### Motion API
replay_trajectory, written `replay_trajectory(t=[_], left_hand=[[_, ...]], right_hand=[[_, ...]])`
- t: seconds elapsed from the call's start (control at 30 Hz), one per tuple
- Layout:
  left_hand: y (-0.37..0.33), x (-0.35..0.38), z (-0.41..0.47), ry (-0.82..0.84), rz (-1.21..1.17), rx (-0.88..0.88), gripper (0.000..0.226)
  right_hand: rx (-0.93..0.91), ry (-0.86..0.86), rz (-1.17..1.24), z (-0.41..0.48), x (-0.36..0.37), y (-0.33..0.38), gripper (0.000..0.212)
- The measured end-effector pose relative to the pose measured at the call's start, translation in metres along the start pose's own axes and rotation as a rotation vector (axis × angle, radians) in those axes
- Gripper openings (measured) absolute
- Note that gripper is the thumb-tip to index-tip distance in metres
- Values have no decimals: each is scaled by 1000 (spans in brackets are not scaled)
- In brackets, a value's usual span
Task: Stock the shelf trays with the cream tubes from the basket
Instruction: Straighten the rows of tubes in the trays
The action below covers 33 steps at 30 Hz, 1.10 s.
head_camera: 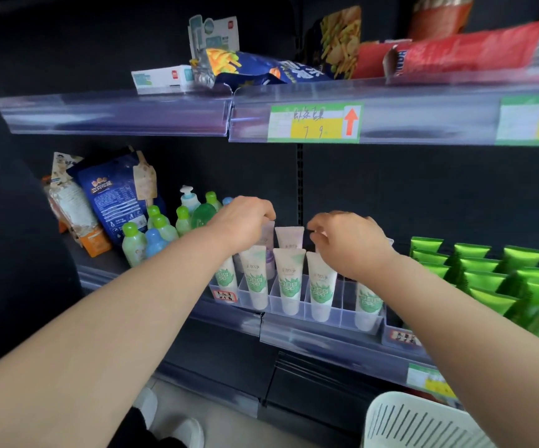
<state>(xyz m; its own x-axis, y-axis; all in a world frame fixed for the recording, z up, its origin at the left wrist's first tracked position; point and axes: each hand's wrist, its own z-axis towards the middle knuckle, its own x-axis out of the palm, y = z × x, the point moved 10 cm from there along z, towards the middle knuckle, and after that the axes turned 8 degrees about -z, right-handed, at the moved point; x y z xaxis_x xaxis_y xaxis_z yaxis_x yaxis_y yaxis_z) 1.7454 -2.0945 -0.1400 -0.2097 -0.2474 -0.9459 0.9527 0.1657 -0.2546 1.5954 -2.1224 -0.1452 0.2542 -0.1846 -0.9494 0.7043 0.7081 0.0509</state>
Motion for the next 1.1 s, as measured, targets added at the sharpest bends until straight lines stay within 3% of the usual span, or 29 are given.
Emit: replay_trajectory(t=[0.27, 0.43, 0.63, 0.87, 1.1], left_hand=[[-70, 29, 30, 61, -170, 105, 23], [-85, 48, 46, 115, -74, 103, 35], [-84, 70, 58, 202, 15, 79, 31], [-92, 76, 70, 140, 28, 90, 17], [-91, 79, 71, 146, -4, 83, 23]], right_hand=[[115, 23, -31, -2, -7, -64, 30], [169, 109, -99, 6, 5, -92, 35], [236, 224, -156, 14, 23, -113, 33], [243, 154, -138, 21, 28, -118, 30], [237, 141, -68, 18, 32, -122, 32]])
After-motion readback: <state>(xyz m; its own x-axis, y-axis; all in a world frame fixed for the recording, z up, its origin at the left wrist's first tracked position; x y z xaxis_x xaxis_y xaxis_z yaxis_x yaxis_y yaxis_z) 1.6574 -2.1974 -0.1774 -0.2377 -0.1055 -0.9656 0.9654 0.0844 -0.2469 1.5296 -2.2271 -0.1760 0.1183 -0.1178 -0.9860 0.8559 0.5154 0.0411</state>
